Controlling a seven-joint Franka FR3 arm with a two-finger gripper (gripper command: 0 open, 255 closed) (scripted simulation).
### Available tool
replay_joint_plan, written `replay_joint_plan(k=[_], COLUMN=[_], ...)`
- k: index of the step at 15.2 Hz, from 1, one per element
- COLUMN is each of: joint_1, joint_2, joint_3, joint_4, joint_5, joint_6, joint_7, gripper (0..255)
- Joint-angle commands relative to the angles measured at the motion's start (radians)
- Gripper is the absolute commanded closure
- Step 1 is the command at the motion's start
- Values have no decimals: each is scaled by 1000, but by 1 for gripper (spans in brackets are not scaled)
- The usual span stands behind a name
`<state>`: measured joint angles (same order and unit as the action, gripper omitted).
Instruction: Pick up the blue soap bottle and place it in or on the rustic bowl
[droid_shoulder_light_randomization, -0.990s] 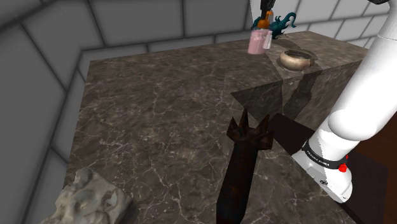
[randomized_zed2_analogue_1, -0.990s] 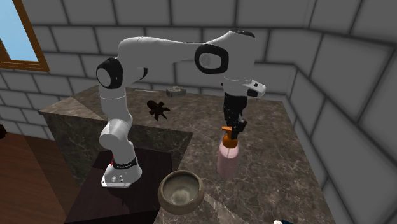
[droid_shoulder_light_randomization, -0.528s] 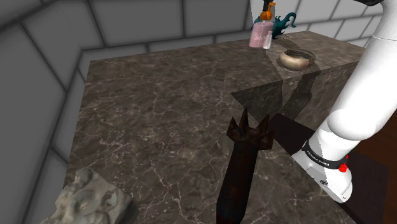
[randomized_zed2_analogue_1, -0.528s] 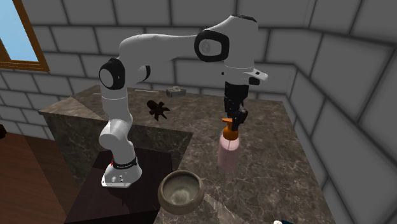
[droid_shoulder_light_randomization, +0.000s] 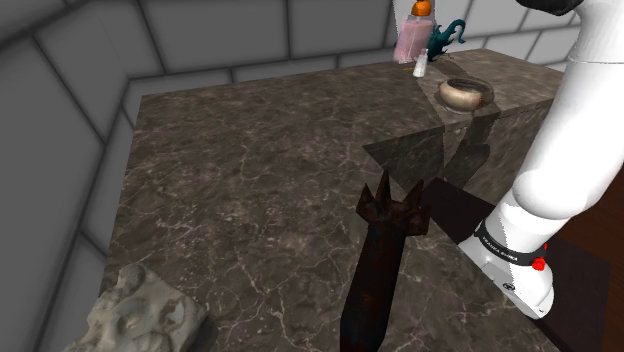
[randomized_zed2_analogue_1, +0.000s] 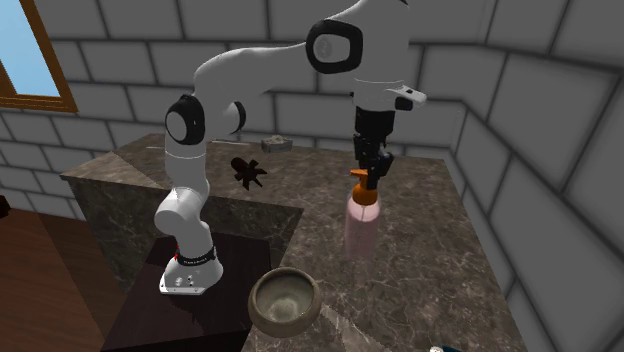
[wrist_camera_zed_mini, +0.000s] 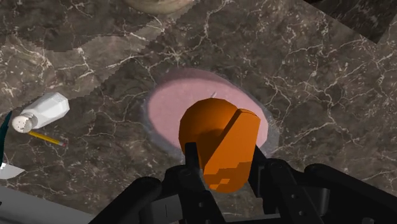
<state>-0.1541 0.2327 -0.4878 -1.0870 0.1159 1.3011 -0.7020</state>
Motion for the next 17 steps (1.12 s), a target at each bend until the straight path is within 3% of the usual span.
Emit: replay_joint_plan(k=[1,6,11,17], joint_1=[-13,-73,-75,-114], joint_2=[26,120,-10,-103], joint_3=[-2,-5,-32,-71], joint_4=[65,275,159,130], joint_5=[14,69,10,-32], joint_6=[-42,-163,-171,-227], joint_7=[-4,-15,-85,-185], gripper=[255,255,255,255])
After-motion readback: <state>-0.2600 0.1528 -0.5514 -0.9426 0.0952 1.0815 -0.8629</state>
